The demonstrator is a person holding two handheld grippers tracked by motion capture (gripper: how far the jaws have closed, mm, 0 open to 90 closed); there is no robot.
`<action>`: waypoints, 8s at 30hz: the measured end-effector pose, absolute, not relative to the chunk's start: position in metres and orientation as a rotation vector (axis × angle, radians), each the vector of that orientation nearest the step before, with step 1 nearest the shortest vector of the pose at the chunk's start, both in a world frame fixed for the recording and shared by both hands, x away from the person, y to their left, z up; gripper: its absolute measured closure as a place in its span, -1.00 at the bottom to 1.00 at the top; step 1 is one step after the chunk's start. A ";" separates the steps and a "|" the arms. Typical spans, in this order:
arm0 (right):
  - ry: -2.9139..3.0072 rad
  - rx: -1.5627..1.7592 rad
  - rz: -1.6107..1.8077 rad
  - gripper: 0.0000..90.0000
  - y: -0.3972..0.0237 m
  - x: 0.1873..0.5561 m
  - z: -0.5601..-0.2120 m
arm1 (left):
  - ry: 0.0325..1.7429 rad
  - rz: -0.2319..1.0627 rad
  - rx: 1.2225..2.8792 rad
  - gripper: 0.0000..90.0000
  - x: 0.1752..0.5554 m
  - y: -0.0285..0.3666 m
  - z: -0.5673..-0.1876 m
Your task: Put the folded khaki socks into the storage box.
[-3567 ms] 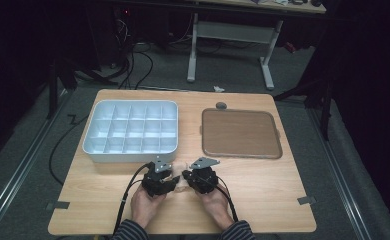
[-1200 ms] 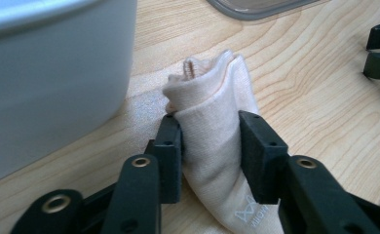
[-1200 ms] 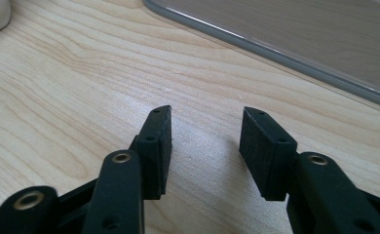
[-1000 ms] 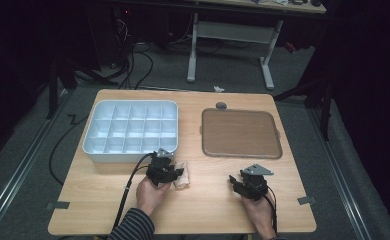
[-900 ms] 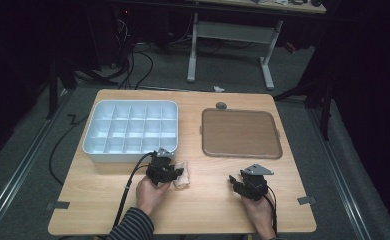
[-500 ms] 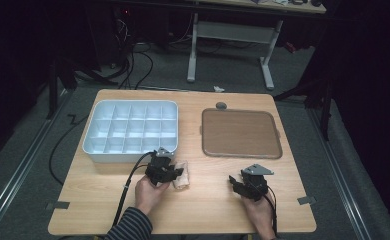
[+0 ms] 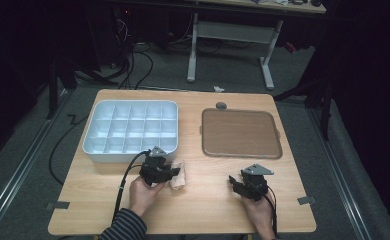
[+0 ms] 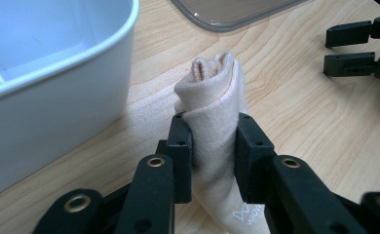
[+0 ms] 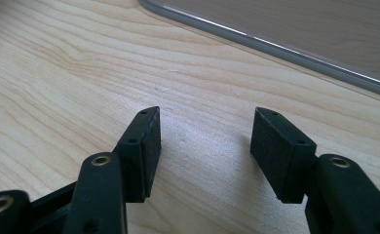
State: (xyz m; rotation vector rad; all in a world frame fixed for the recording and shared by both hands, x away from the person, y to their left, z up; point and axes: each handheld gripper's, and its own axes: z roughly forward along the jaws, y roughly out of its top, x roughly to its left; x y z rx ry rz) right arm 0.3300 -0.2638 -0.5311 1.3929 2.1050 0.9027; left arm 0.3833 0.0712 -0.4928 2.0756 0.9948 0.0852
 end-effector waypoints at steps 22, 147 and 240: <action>2.105 1.399 0.913 -0.01 -0.265 0.330 -0.531 | 1.044 0.108 2.014 0.60 0.380 0.107 -0.479; 2.101 1.395 0.900 -0.01 -0.264 0.330 -0.531 | 1.221 0.188 1.947 0.60 0.459 0.199 -0.433; 2.096 1.402 0.898 -0.02 -0.264 0.329 -0.531 | 1.303 0.339 2.036 0.42 0.473 0.183 -0.458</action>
